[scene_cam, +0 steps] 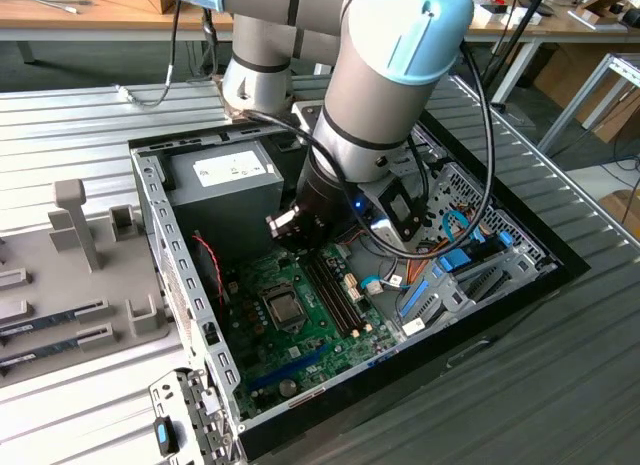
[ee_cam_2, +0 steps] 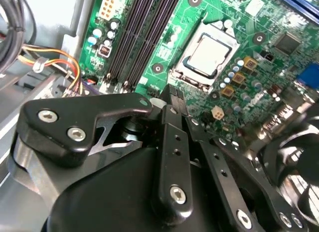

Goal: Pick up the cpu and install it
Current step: 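Install the first cpu locking lever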

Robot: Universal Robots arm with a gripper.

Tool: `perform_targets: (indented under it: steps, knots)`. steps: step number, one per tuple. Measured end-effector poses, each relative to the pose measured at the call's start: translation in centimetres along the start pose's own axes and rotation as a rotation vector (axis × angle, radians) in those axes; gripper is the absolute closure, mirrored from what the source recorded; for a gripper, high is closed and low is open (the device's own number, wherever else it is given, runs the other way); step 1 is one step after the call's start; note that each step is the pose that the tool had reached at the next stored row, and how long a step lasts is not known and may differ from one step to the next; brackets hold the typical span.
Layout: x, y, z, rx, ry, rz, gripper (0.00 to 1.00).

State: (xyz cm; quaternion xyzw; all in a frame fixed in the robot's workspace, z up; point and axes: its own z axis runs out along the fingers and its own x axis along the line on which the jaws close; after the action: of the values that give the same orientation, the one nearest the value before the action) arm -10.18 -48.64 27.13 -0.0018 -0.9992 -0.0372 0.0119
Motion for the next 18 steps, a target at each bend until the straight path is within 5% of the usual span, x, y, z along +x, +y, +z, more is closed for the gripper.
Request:
perform_targets:
  steps: [3, 5, 7, 11, 18]
  knots:
    - [-0.05, 0.07, -0.75, -0.0003, 0.0006, 0.0, 0.89]
    - [-0.46, 0.2, -0.75, -0.0002, 0.0084, 0.001, 0.89]
    - [-0.9, 1.04, -0.69, -0.0001, 0.019, 0.001, 0.89]
    - [-0.86, 2.31, -0.33, -0.0018, 0.0213, -0.009, 0.89]
    - [-0.38, 2.79, 0.76, -0.0106, 0.0215, -0.013, 0.89]
